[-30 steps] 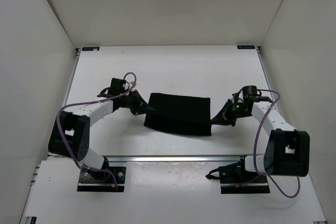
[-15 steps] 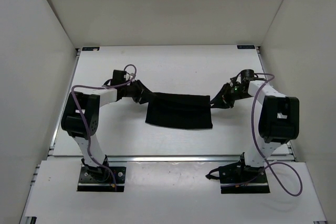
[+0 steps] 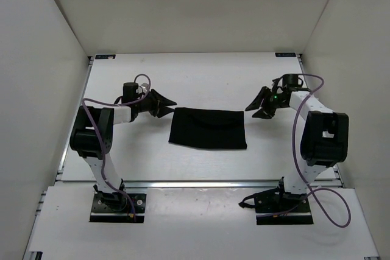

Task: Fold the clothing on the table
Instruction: Fold the skirt

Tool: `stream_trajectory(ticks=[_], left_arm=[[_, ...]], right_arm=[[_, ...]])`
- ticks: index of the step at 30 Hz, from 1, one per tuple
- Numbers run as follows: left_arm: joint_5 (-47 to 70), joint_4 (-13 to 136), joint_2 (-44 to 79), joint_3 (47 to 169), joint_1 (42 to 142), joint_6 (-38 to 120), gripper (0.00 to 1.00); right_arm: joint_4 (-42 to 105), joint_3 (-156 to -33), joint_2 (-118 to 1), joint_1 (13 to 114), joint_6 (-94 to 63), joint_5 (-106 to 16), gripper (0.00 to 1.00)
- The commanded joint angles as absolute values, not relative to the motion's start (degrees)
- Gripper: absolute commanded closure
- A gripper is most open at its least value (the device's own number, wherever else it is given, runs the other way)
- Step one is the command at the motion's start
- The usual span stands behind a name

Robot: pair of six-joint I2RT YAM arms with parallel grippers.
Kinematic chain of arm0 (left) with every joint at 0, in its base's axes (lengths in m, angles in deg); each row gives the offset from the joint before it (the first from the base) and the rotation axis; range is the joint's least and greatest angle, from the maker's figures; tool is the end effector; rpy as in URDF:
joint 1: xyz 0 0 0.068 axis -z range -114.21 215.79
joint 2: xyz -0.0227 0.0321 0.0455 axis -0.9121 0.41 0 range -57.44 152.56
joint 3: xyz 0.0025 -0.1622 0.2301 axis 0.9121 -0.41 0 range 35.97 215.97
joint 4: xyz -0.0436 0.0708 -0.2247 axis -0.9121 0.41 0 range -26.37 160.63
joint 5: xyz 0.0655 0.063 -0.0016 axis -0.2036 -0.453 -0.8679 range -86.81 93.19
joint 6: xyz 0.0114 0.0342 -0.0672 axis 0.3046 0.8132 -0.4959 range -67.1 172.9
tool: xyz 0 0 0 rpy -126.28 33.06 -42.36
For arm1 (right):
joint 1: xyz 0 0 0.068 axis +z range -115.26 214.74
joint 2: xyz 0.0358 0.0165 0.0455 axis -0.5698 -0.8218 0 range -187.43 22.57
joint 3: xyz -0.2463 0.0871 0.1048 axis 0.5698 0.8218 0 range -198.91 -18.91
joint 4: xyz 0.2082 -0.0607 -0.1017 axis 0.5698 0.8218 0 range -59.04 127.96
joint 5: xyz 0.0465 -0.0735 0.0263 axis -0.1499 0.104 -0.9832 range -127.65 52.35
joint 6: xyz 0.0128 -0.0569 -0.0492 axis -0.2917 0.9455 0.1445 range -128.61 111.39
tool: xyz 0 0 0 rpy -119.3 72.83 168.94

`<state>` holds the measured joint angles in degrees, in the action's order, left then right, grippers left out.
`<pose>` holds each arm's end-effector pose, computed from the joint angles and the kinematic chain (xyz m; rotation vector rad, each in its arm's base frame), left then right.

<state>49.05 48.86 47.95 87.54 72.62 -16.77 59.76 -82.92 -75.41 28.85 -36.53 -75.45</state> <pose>0.3559 -0.0893 0.1583 -0.8619 2.3648 -1.5476 0.3346 0.0054 0.1987 0.5557 2.5791 1.0052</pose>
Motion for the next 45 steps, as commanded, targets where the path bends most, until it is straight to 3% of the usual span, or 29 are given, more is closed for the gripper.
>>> stream_trajectory(ticks=[1, 7, 21, 26, 30, 33, 38, 45], left_arm=[[50.7, 50.5, 46.0, 86.6, 73.1, -9.8, 0.51], [47.1, 60.1, 49.3, 93.7, 75.5, 1.7, 0.48], [41.7, 67.8, 54.6, 102.5, 79.4, 3.1, 0.47], [41.5, 72.7, 57.3, 107.2, 80.6, 4.5, 0.48], [41.2, 76.0, 59.5, 110.0, 81.4, 6.1, 0.53], [41.7, 76.4, 60.3, 111.3, 81.5, 5.7, 0.63], [42.6, 80.8, 62.9, 115.6, 82.5, 7.5, 1.0], [40.9, 83.7, 60.0, 115.9, 81.8, 9.0, 1.0]], right_arm=[[65.1, -83.2, -72.5, 33.8, -27.3, -66.2, 0.55], [67.8, -88.2, -76.7, 40.3, -21.0, -58.7, 0.54], [65.1, -87.1, -81.0, 41.6, -19.8, -58.9, 0.59], [64.5, -88.4, -82.9, 42.2, -19.9, -59.9, 0.68], [64.6, -88.9, -83.8, 42.5, -19.6, -60.5, 0.85], [64.3, -88.5, -81.9, 42.5, -20.0, -60.8, 1.0], [65.8, -89.6, -79.5, 42.2, -20.4, -61.7, 1.0], [67.4, -93.0, -76.7, 43.2, -20.8, -62.2, 1.0]])
